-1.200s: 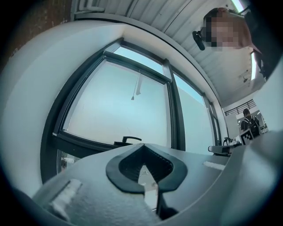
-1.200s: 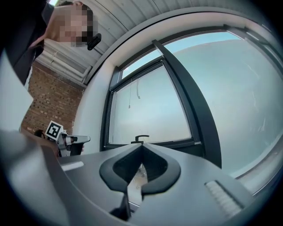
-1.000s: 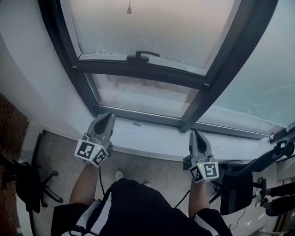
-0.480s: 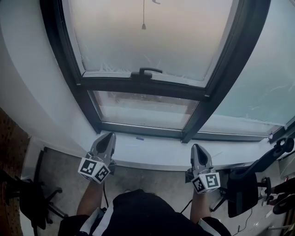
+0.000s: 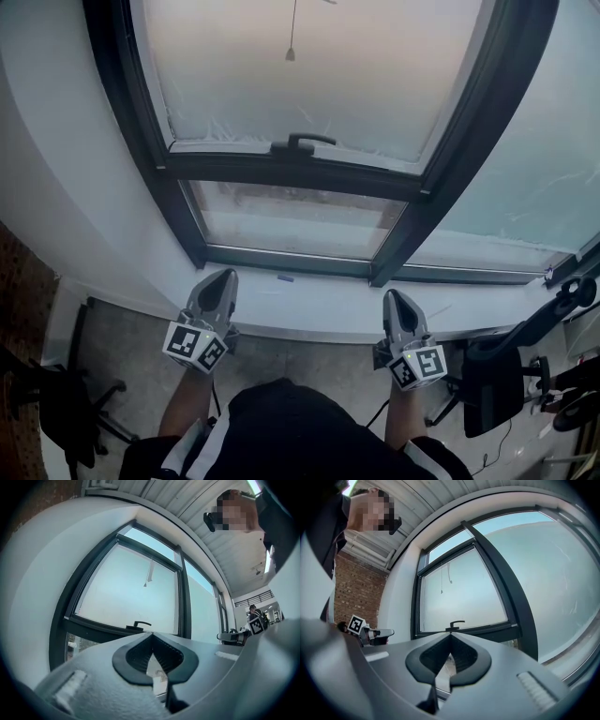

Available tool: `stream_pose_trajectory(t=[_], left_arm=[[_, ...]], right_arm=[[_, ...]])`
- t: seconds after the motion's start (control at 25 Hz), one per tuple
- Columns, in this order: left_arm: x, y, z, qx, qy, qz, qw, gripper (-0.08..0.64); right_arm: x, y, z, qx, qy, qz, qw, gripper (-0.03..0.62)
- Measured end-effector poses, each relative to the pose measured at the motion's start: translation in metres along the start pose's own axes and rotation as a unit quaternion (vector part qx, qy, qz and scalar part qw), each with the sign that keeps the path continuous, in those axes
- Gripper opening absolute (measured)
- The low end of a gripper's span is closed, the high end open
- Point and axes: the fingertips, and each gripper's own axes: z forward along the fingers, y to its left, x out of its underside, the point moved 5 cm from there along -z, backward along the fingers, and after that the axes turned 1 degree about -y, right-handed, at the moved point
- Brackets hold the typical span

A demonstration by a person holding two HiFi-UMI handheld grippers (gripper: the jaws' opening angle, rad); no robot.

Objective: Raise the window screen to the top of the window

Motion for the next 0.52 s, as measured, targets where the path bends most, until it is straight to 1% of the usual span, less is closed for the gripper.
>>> stream_pose_trajectory(t=[0.16, 0.52], left_arm=[[0.005, 0.001, -0.003, 0.006, 0.009, -0.009, 0.9999, 0.005], [0.013, 0.002, -0.01, 0.003, 0.02, -0.022, 0.9996, 0.005]], right_arm=[[0.006, 0.003, 0.002, 0.002, 0.006, -0.007, 1.0, 0.005], [0.013, 0.007, 0.002, 0.001, 0.016, -0.011, 1.0, 0.005]])
